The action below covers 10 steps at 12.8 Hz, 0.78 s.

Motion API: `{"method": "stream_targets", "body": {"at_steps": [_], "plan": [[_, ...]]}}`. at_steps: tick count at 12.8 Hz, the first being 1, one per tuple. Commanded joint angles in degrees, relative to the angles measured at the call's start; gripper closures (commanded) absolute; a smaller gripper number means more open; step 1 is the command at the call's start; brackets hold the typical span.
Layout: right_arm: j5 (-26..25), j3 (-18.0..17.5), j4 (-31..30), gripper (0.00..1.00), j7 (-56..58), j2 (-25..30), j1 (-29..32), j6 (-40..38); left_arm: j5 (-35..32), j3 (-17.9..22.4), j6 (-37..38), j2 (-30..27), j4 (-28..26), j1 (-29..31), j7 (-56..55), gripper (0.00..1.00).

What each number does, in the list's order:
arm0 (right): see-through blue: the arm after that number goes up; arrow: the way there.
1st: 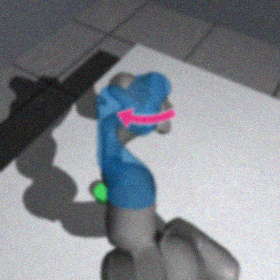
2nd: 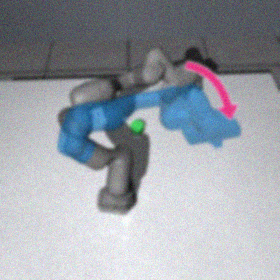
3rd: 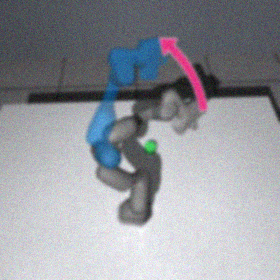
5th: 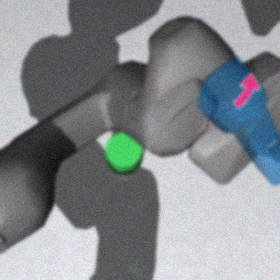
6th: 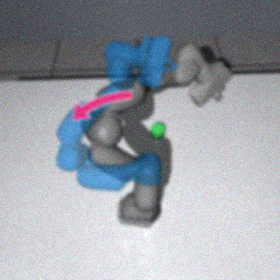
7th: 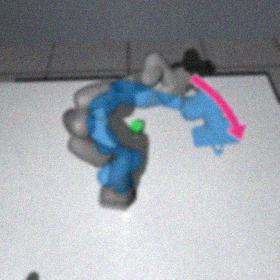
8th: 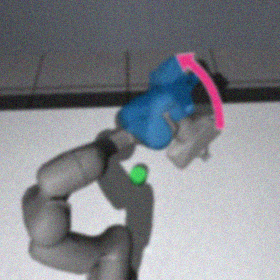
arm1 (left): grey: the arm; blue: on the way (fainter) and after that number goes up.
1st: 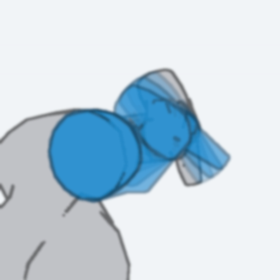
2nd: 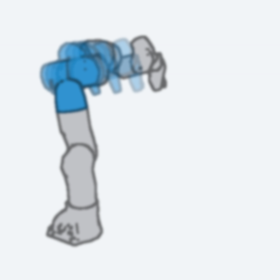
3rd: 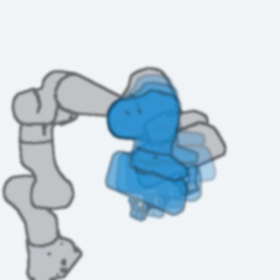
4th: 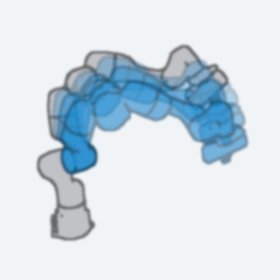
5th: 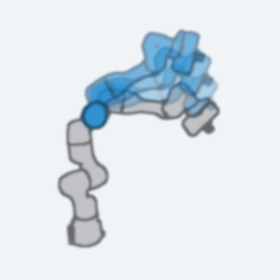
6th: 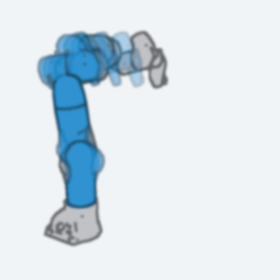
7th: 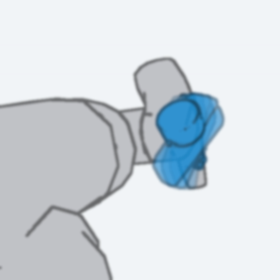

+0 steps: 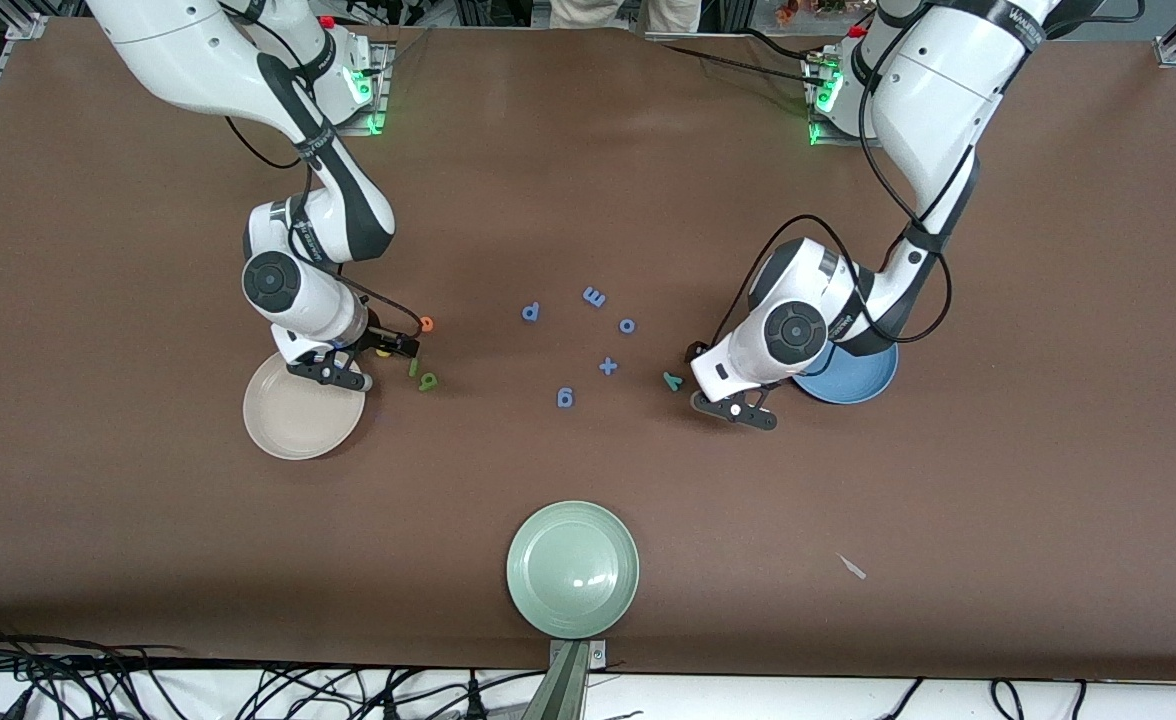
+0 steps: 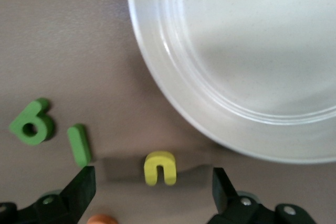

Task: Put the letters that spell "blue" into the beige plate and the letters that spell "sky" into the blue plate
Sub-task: 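Grasp yellow u with the right gripper while the left gripper grasps k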

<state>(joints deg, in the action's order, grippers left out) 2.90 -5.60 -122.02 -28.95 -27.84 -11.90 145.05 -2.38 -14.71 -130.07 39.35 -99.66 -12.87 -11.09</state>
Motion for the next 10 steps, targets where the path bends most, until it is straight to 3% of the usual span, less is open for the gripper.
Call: {"method": "stream_targets", "body": {"at_steps": [1,4,6,8,9,10], "plan": [[-1.49,0.15,1.08,0.08,-0.32,-1.43,0.48,0.85,-1.04,0.73,-1.06,0.73,0.70,-0.58,-0.60,0.08],[-1.58,0.24,0.91,0.28,0.03,-1.25,0.48,0.68,-2.11,0.73,-1.85,0.99,0.79,-0.49,-0.16,0.18],[-1.58,0.24,0.73,0.49,0.03,-0.90,0.48,0.41,-2.11,0.82,-3.17,1.78,1.13,-0.49,-0.07,0.39],[-1.58,0.15,0.47,0.66,-0.05,-0.47,0.39,-0.02,-2.11,0.82,-3.35,2.04,1.14,-0.49,-0.07,0.44],[-1.50,0.15,0.47,0.70,0.03,-0.20,0.48,-0.46,-2.11,0.82,-3.43,2.05,1.14,-0.49,-0.07,0.55],[-1.58,0.15,0.56,0.75,0.12,-0.11,0.48,-0.99,-2.11,0.82,-3.52,1.96,1.14,-0.49,-0.07,0.82]]}}
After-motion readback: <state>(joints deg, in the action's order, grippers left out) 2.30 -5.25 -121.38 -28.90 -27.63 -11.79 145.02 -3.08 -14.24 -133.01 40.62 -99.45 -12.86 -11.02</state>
